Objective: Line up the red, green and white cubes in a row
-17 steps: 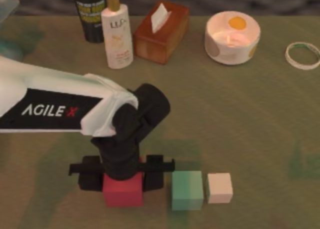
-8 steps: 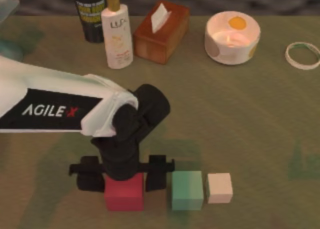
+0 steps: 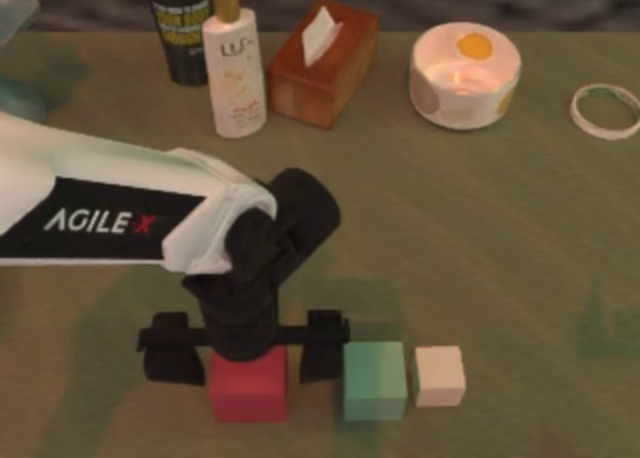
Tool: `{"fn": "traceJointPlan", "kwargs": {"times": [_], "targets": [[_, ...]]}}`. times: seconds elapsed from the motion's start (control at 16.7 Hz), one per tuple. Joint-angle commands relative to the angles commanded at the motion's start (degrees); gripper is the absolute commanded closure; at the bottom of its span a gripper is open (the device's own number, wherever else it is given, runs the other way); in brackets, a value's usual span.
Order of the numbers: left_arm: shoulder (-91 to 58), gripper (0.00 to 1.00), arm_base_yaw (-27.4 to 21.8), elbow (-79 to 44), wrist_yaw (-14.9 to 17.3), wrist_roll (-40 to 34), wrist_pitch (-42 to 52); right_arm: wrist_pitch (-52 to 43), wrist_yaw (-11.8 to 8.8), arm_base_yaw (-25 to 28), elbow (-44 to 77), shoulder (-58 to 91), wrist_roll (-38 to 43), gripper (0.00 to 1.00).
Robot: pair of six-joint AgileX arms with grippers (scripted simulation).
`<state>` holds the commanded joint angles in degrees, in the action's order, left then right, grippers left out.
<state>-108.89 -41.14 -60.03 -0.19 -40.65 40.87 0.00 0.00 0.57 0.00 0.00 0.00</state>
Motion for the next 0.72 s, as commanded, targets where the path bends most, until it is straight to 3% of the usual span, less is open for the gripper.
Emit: {"fn": "traceJointPlan", "kwargs": {"times": [0.18, 0.72], "targets": [[0.43, 0.00, -0.07, -0.71, -0.01, 0.03, 1.00, 0.00, 0.00, 0.00, 0.00, 0.00, 0.00, 0.00], [7.24, 0.00, 1.00, -8.47, -0.03, -0.26, 15.66, 0.00, 0.00, 0.00, 0.00, 0.00, 0.00, 0.00]]}}
